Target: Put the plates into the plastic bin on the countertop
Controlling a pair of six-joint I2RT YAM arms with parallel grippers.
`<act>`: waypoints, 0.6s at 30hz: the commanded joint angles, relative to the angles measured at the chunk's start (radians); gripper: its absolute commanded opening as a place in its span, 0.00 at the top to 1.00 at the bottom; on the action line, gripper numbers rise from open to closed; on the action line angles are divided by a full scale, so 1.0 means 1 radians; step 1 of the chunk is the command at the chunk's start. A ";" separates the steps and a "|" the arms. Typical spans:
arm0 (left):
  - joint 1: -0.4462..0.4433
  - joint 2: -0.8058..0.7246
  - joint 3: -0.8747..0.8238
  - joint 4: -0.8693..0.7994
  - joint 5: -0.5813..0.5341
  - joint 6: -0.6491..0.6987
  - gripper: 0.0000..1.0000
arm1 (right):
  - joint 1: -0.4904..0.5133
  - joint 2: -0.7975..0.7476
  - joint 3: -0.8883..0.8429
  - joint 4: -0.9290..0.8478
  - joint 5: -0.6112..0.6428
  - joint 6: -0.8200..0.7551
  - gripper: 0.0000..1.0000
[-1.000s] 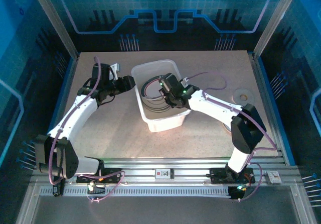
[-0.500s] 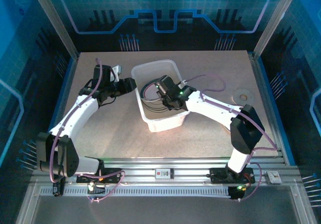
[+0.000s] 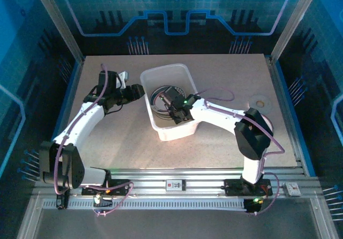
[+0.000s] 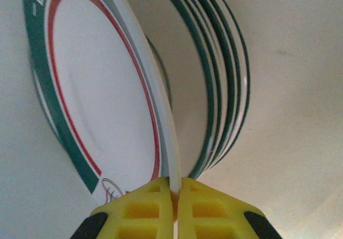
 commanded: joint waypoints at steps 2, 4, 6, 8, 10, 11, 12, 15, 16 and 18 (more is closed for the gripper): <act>0.010 -0.002 -0.014 0.020 0.035 -0.013 0.41 | 0.023 0.029 0.048 -0.032 -0.020 0.051 0.92; 0.012 -0.004 -0.015 0.020 0.036 -0.014 0.41 | 0.022 0.036 0.043 -0.026 -0.016 0.062 0.92; 0.012 -0.004 -0.015 0.019 0.038 -0.016 0.41 | 0.023 0.039 0.034 -0.020 -0.003 0.067 0.92; 0.012 -0.004 -0.015 0.019 0.039 -0.014 0.41 | 0.022 0.038 0.024 -0.018 0.001 0.073 0.91; 0.012 -0.004 -0.015 0.018 0.040 -0.015 0.41 | 0.025 0.034 0.017 -0.014 0.009 0.072 0.85; 0.013 -0.004 -0.015 0.018 0.038 -0.015 0.41 | 0.025 0.031 0.013 -0.014 0.017 0.069 0.84; 0.012 -0.002 -0.015 0.017 0.040 -0.014 0.41 | 0.027 0.027 0.009 -0.011 0.027 0.068 0.83; 0.013 -0.001 -0.015 0.015 0.038 -0.014 0.41 | 0.026 0.022 -0.008 0.013 0.040 0.052 0.75; 0.013 -0.001 -0.017 0.014 0.036 -0.012 0.41 | 0.025 0.021 -0.013 0.029 0.038 0.038 0.72; 0.012 -0.002 -0.014 0.006 0.033 -0.009 0.41 | 0.024 0.023 -0.018 0.047 0.035 0.009 0.65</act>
